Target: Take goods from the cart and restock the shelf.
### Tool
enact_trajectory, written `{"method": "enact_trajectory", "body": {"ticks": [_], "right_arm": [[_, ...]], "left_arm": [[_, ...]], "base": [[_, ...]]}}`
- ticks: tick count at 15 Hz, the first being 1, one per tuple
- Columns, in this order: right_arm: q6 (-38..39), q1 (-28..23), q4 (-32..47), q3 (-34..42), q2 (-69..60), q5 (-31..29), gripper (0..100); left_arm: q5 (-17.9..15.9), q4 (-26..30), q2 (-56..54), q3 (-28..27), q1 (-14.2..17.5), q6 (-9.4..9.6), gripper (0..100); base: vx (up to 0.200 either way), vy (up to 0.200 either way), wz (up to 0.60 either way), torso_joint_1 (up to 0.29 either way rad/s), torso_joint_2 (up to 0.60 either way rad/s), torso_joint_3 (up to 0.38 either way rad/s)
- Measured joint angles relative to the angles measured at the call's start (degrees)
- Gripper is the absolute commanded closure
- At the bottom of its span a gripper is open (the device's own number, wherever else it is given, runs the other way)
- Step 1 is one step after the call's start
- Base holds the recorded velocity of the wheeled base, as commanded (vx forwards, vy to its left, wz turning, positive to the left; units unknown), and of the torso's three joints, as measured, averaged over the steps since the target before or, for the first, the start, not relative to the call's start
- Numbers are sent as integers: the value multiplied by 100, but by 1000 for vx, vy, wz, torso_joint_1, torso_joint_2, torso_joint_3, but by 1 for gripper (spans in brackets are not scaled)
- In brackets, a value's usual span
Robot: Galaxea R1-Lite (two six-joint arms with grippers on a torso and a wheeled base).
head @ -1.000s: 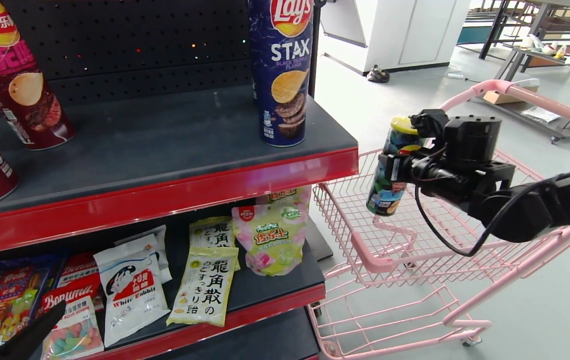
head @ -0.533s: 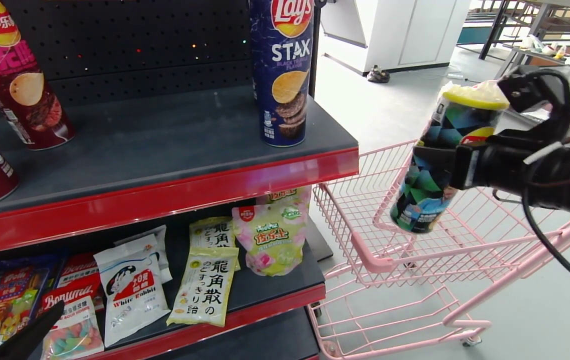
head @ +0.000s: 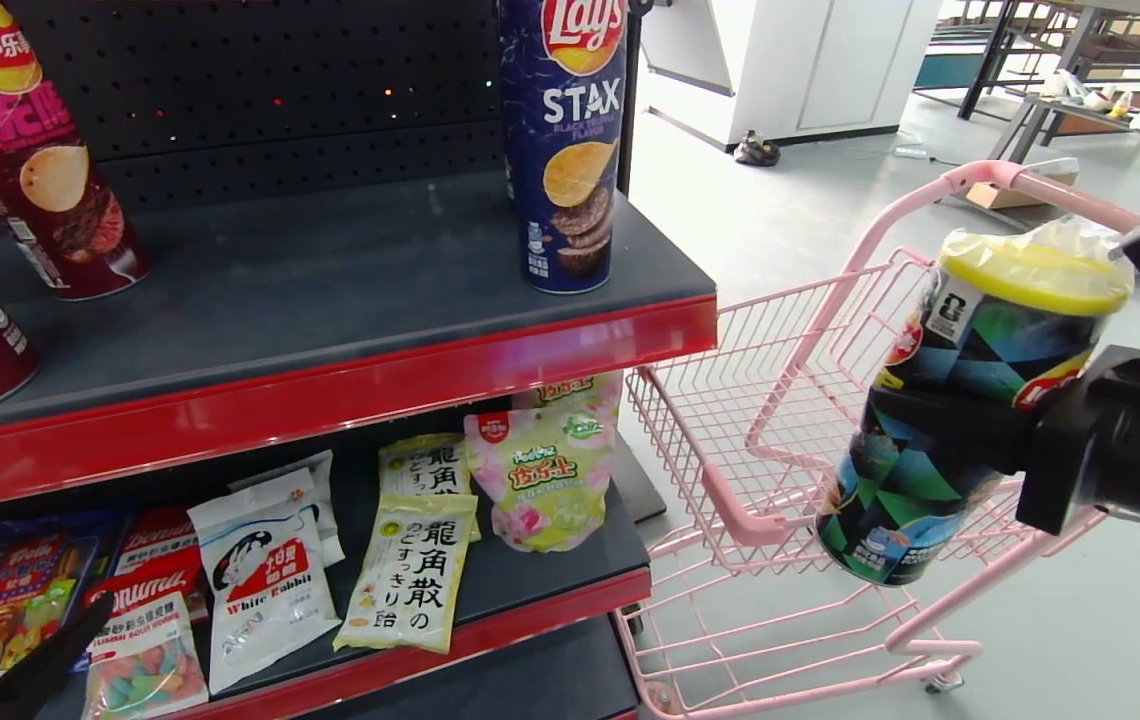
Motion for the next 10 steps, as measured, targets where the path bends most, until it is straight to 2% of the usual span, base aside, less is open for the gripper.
{"method": "enact_trajectory", "body": {"ticks": [1, 10], "right_arm": [[-2, 4, 0, -28, -24, -5, 100], [-82, -5, 18, -113, -61, -10, 100]], "left_arm": [[33, 2, 5, -9, 17, 11, 0], [55, 7, 22, -13, 37, 44, 0]], "base": [[0, 0, 0, 0, 0, 0], [-200, 0, 0, 2, 2, 2]]}}
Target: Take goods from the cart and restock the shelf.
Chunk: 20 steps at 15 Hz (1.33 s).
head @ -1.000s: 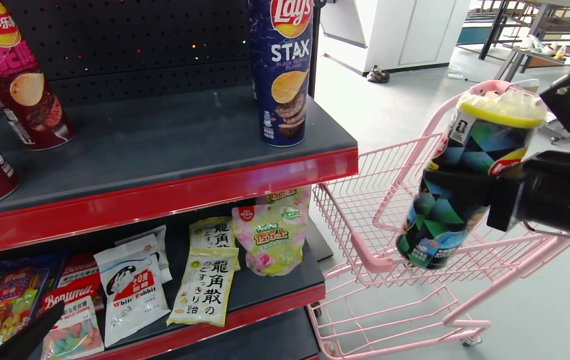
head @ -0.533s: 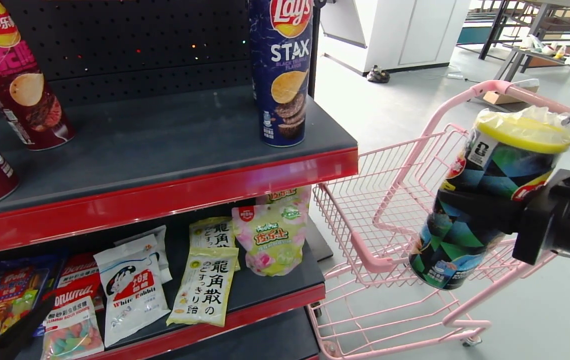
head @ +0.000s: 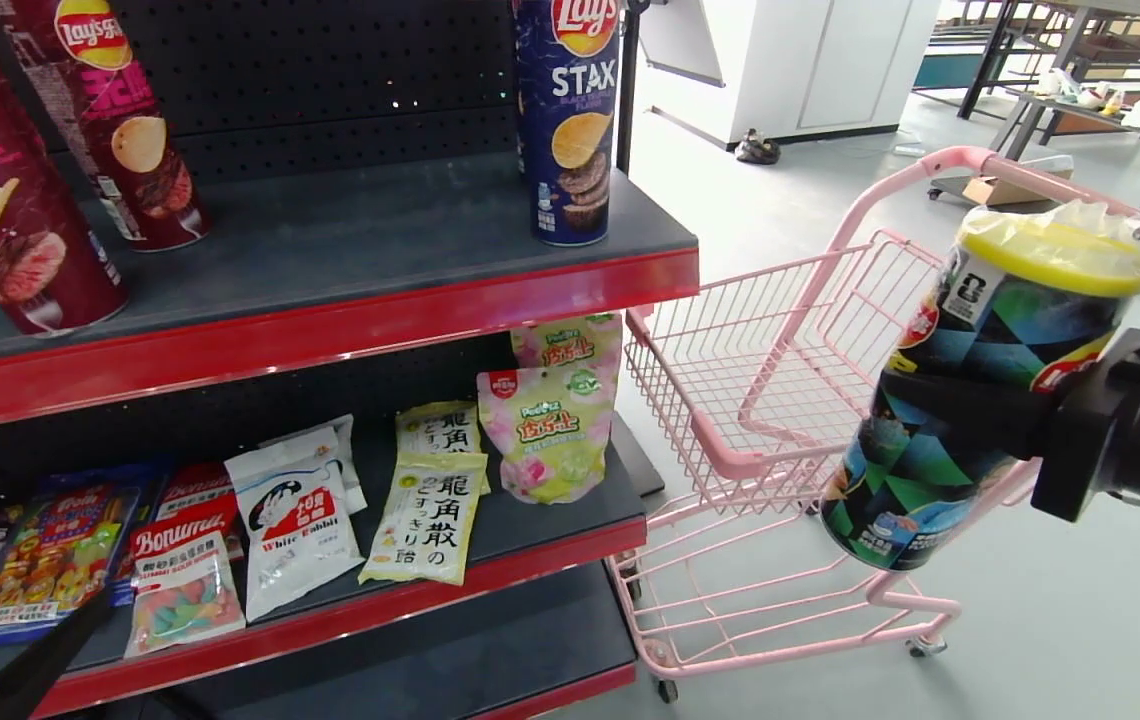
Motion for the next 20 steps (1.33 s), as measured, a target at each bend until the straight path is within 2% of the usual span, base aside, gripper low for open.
{"method": "enact_trajectory", "body": {"ticks": [2, 9, 15, 20], "right_arm": [[-9, 0, -10, 2, 5, -4, 100], [-9, 5, -13, 17, 52, -180, 100], [-124, 0, 1, 2, 140, -184, 100], [-135, 5, -21, -90, 236, -165, 100]], "left_arm": [[-20, -5, 0, 5, -4, -7, 0], [-46, -7, 2, 22, -4, -9, 0], [-49, -10, 0, 16, -2, -9, 0], [-55, -10, 7, 29, -4, -11, 0]], "base": [[0, 0, 0, 0, 0, 0], [0, 0, 600, 1, 2, 3], [0, 0, 0, 8, -27, -22], [0, 0, 0, 112, -424, -312]]}}
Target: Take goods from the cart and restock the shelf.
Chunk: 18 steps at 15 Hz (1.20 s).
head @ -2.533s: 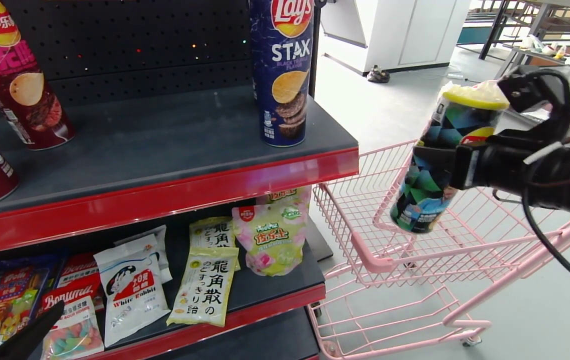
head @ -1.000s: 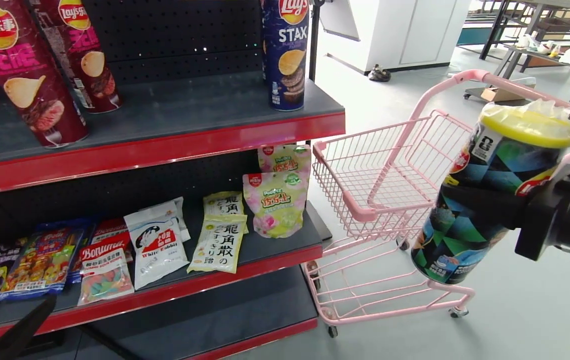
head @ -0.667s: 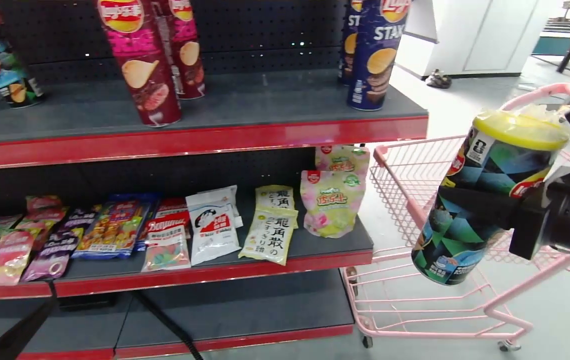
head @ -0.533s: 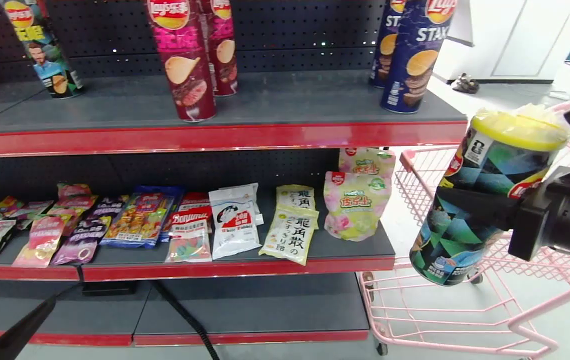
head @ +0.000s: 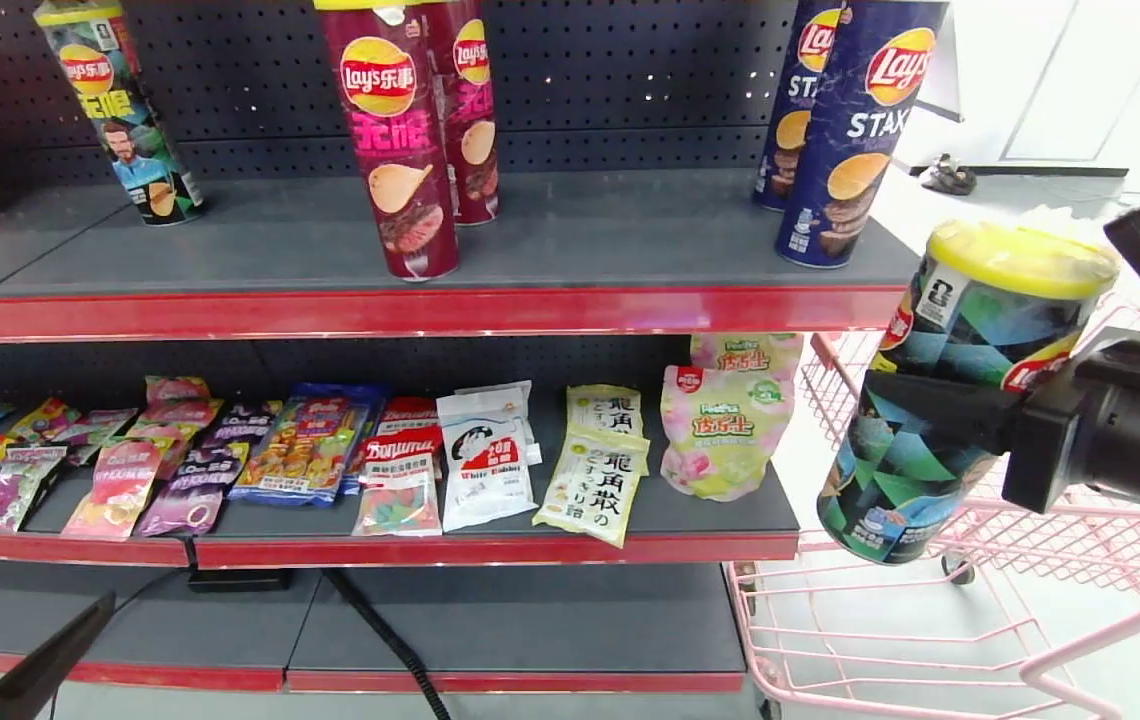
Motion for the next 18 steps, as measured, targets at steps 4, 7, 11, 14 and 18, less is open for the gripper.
{"method": "enact_trajectory", "body": {"ticks": [4, 7, 11, 14, 18], "right_arm": [[-10, 6, 7, -127, 52, 11, 100], [-10, 15, 2, -146, 67, 20, 100], [-60, 48, 2, -179, 63, 216, 100], [-98, 59, 7, -138, 50, 233, 100], [-199, 59, 0, 146, -77, 347, 100]], "left_arm": [[0, -2, 28, -2, 0, -18, 0], [0, 0, 44, -11, 0, -18, 0], [0, -2, 56, -24, 0, -18, 0], [1, -4, 80, -35, 0, -16, 0], [-24, 0, 94, -22, 0, -35, 0]], "base": [[0, 0, 0, 171, -541, -371], [0, 0, 0, 190, -579, -375], [0, 0, 0, 217, -551, -343], [0, 0, 0, 147, -362, -219], [0, 150, 0, 16, -37, -25]]}}
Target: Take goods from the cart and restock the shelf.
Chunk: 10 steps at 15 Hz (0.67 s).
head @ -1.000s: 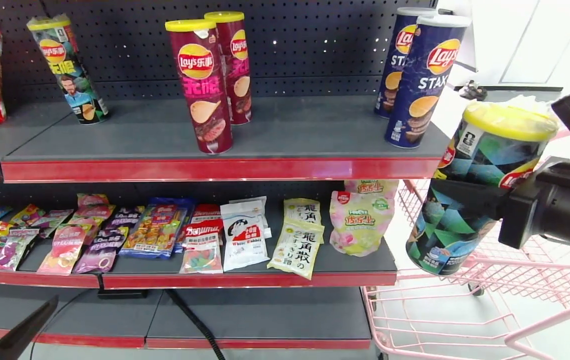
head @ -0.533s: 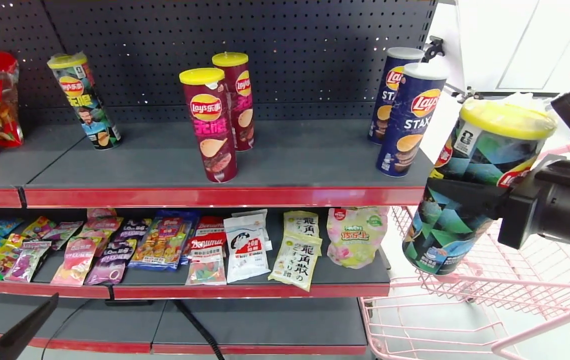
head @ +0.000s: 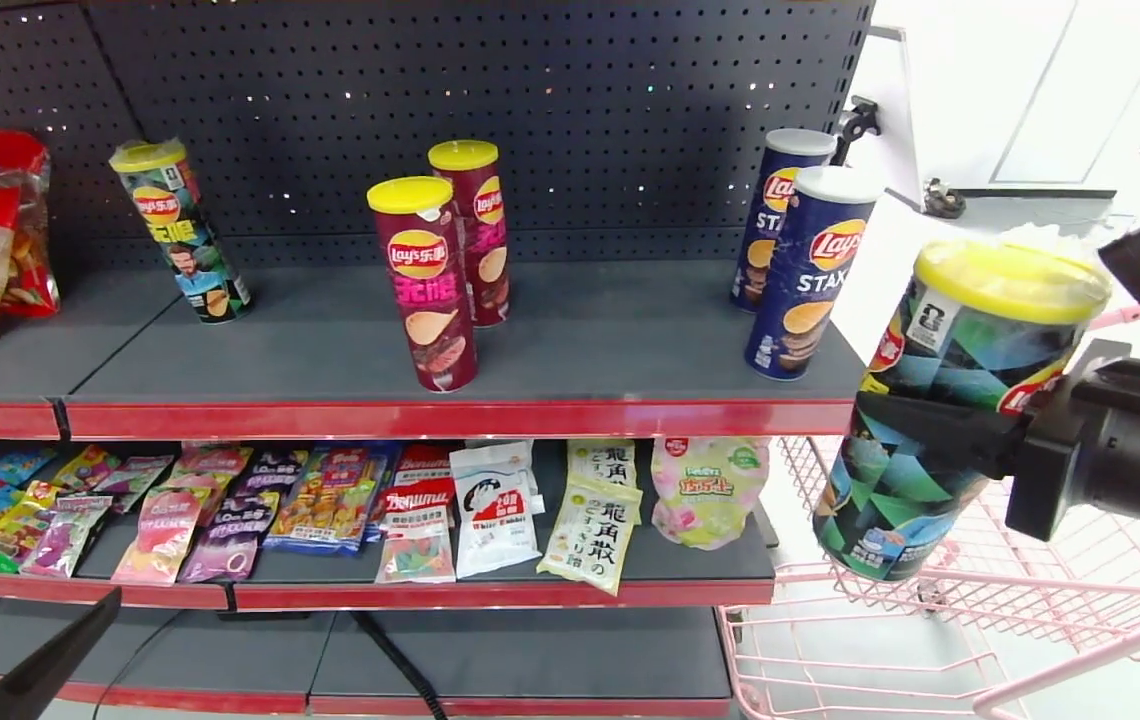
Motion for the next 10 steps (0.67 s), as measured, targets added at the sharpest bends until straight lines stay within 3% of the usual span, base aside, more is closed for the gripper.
{"method": "enact_trajectory", "body": {"ticks": [4, 10], "right_arm": [[24, 13, 0, 99, -149, 633, 100], [-1, 269, -6, 149, -197, 668, 100]], "left_arm": [[0, 0, 9, 15, -2, 0, 0], [0, 5, 6, 23, 0, -7, 0]], "base": [[0, 200, 0, 10, 4, -2], [0, 200, 0, 0, 0, 4]]}}
